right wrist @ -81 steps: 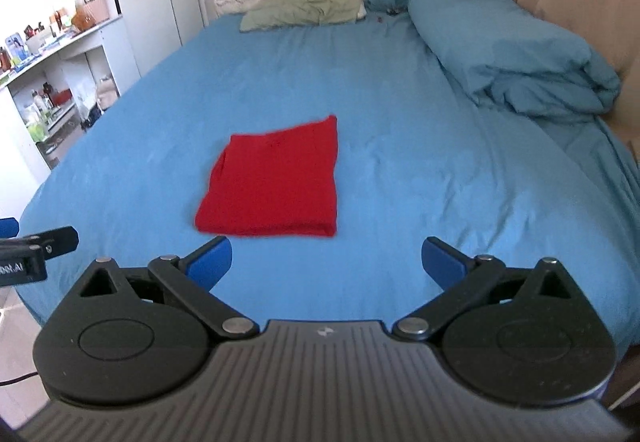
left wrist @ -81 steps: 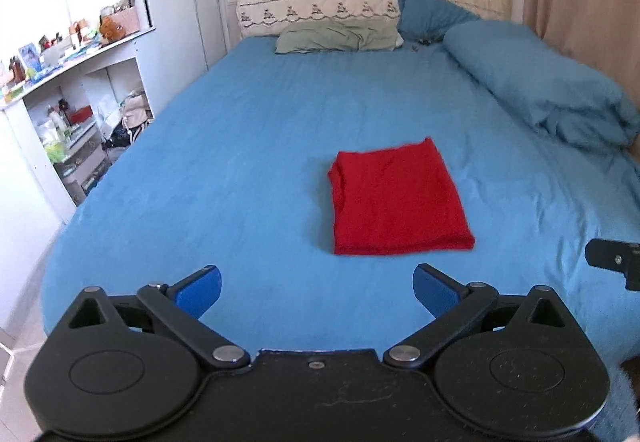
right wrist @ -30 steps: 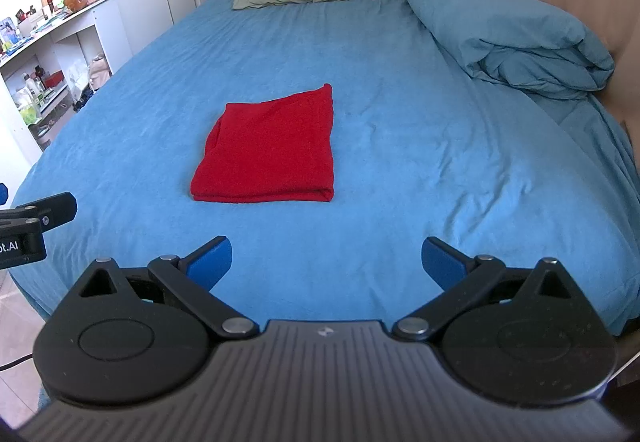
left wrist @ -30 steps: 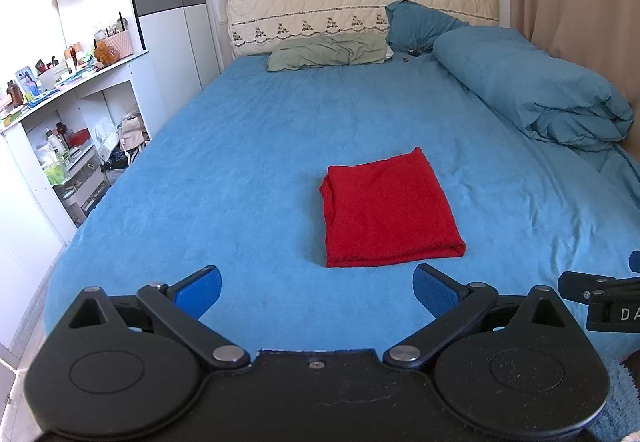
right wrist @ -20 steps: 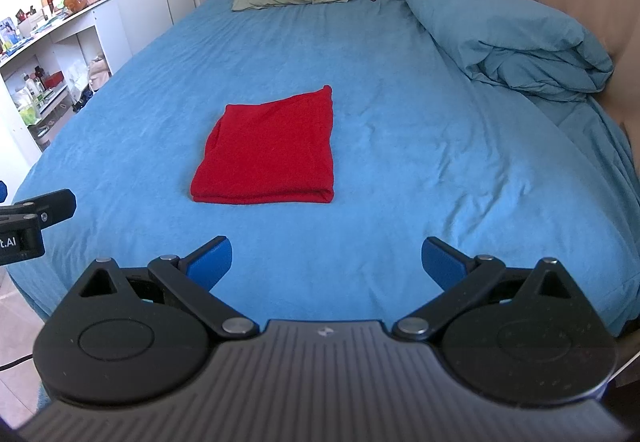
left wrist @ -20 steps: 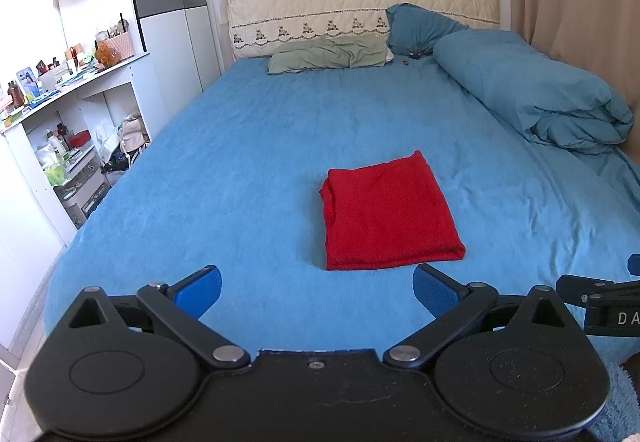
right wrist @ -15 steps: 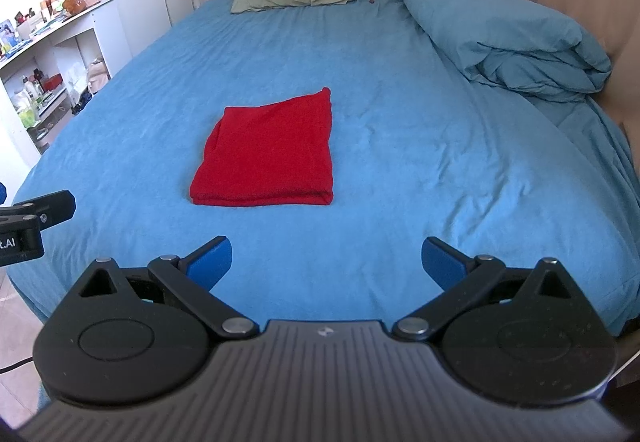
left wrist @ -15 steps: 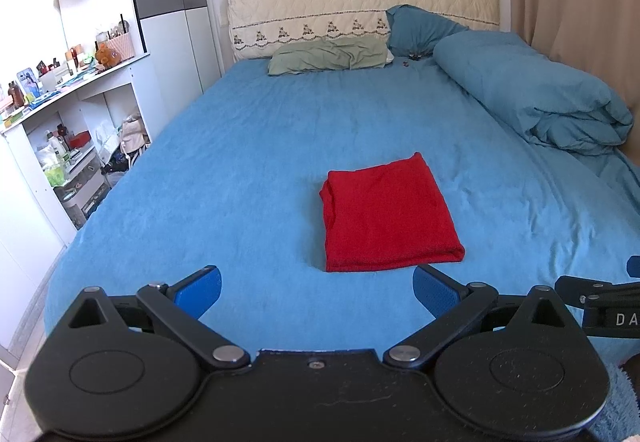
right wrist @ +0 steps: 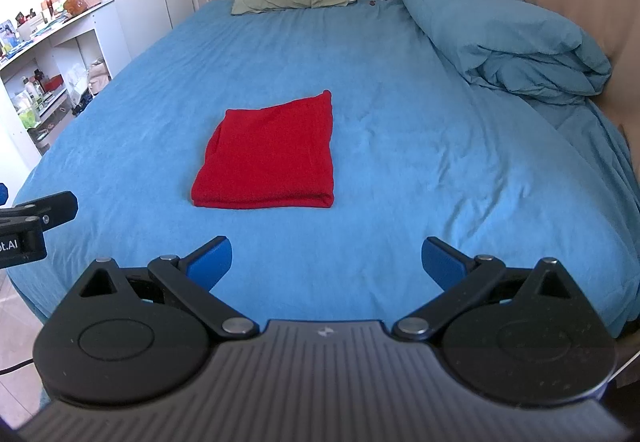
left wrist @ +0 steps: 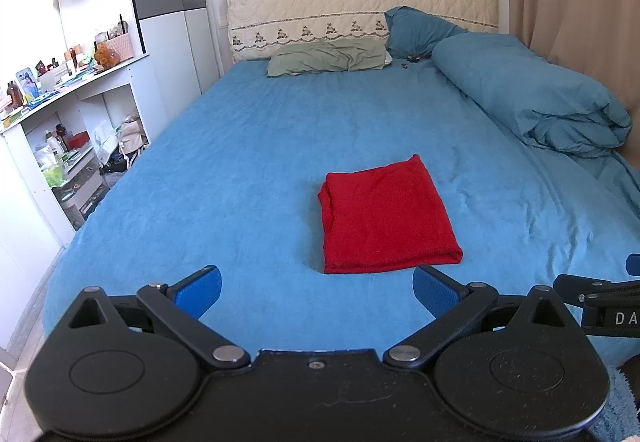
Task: Fold small clothes
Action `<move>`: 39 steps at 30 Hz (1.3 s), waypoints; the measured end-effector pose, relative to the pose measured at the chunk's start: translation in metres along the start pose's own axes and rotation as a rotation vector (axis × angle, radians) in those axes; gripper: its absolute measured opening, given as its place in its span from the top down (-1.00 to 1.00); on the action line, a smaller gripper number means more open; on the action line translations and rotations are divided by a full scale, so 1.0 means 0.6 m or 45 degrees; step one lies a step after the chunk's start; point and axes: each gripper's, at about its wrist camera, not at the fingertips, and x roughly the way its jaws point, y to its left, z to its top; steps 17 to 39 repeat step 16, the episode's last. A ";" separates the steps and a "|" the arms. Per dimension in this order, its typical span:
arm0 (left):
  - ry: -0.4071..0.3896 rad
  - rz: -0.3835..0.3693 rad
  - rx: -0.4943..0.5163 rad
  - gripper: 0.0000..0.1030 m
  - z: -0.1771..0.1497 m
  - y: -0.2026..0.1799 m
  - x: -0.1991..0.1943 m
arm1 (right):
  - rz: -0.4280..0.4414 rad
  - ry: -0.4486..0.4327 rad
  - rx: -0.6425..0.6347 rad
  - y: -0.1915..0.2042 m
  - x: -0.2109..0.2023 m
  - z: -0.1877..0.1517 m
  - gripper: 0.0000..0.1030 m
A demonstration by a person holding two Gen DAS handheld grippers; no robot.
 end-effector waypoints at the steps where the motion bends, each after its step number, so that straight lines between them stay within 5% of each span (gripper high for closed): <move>1: -0.001 -0.002 0.000 -1.00 0.001 0.000 0.000 | 0.000 0.000 0.000 0.000 0.000 0.000 -1.00; 39: -0.022 -0.006 -0.007 -1.00 -0.005 0.002 -0.002 | 0.002 -0.001 -0.001 0.003 -0.002 0.001 -1.00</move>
